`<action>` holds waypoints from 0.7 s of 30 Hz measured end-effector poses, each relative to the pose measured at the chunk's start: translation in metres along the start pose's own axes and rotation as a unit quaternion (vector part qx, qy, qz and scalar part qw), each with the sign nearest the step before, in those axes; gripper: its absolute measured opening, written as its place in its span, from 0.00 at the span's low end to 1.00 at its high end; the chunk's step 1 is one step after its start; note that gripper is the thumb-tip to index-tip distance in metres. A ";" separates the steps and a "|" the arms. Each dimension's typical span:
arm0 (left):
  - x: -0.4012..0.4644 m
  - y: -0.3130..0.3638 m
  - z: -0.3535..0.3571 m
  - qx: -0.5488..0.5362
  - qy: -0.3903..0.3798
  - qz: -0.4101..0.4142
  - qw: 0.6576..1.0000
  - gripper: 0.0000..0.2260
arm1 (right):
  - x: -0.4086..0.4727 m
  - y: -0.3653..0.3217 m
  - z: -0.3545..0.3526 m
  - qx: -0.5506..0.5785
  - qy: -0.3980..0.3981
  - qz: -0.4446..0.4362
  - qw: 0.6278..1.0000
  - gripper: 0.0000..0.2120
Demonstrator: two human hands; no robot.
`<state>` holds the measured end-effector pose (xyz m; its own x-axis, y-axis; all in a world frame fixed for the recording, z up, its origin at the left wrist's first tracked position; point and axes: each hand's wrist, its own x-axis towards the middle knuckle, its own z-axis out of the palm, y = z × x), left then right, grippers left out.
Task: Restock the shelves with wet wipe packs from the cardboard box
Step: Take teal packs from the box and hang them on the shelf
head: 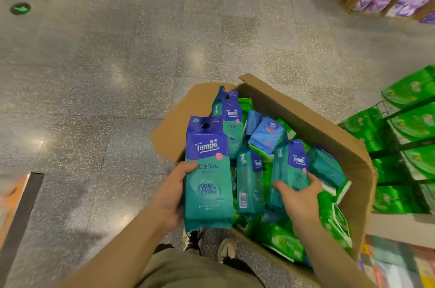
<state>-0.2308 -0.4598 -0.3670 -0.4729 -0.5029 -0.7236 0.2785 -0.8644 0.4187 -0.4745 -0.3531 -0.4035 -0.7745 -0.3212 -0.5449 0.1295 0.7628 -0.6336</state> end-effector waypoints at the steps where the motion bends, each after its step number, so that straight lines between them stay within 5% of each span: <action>1: 0.000 0.000 0.003 0.006 0.009 0.004 1.000 0.13 | -0.015 -0.008 0.000 0.004 -0.019 -0.018 1.000 0.41; 8: 0.006 -0.004 0.026 0.008 0.000 0.076 0.997 0.12 | -0.108 -0.084 0.023 -0.097 -0.125 -0.221 0.962 0.41; 11: 0.003 -0.002 0.032 -0.018 -0.018 0.100 0.995 0.20 | -0.127 -0.094 0.043 -0.232 -0.101 -0.296 0.921 0.48; 14: 0.004 -0.002 0.019 -0.033 -0.028 0.129 0.991 0.32 | -0.137 -0.095 0.051 -0.282 -0.159 -0.322 0.890 0.53; 17: 0.002 0.006 -0.002 -0.074 -0.007 0.148 0.986 0.36 | -0.128 -0.097 0.054 -0.123 -0.242 -0.258 0.927 0.42; 19: -0.003 0.013 -0.018 -0.102 0.004 0.157 0.982 0.43 | -0.097 -0.095 0.062 -0.061 -0.195 -0.214 0.955 0.28; 21: -0.012 0.017 -0.033 -0.146 -0.025 0.136 0.980 0.45 | -0.059 -0.093 0.076 -0.116 -0.116 -0.226 0.960 0.24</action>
<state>-0.1924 -0.4689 -0.3696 -0.3869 -0.7199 -0.5762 0.6236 -0.6646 0.4116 -0.3939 -0.4476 -0.3543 -0.5564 -0.7448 -0.3684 -0.3493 0.6119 -0.7096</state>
